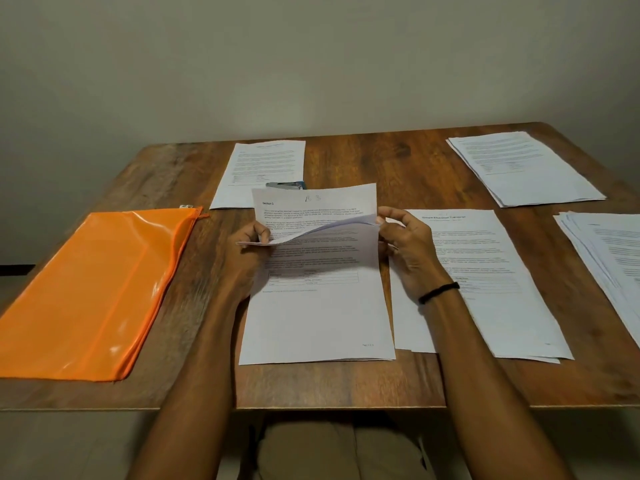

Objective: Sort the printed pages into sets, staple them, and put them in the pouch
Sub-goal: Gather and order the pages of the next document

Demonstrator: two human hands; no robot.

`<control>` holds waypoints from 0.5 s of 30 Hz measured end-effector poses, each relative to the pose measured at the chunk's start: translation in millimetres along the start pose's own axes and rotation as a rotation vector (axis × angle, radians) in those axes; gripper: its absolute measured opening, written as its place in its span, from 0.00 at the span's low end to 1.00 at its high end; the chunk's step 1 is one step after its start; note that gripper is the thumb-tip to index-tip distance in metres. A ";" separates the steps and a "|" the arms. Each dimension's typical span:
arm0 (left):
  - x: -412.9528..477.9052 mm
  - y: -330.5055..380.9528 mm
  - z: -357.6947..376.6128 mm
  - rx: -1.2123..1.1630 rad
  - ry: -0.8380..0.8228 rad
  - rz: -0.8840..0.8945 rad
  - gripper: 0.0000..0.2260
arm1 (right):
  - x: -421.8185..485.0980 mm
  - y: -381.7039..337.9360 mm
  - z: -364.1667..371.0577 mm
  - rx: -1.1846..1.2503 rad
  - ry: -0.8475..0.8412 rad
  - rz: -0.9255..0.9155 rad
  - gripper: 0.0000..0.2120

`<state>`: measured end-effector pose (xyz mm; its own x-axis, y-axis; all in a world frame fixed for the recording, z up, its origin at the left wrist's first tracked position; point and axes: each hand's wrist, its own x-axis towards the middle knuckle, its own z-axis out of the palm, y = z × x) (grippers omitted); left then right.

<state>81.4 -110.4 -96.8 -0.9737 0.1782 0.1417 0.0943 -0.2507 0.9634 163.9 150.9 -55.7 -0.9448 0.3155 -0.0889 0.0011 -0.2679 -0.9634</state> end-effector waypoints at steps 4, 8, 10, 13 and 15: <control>1.9 -1.1 -3.6 0.019 -0.013 -0.011 0.05 | -1.7 0.0 -1.1 -0.028 -0.021 -0.018 0.02; 2.1 0.0 -7.5 0.029 -0.018 -0.028 0.10 | -0.8 0.2 0.0 -0.064 -0.016 -0.002 0.04; 1.4 2.1 -6.2 0.041 -0.004 -0.016 0.08 | 4.1 -0.1 2.1 -0.021 0.077 -0.007 0.05; -2.4 7.4 -1.8 0.047 0.042 -0.005 0.06 | 13.0 -0.9 0.7 0.014 0.311 -0.074 0.07; -1.5 5.5 -7.7 0.118 0.102 -0.053 0.05 | 13.8 -0.4 -4.2 -0.042 0.390 -0.117 0.09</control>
<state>81.8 -119.4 -93.5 -0.9934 0.0895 0.0722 0.0603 -0.1292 0.9898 152.3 159.1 -57.6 -0.7441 0.6654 -0.0593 -0.0783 -0.1749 -0.9815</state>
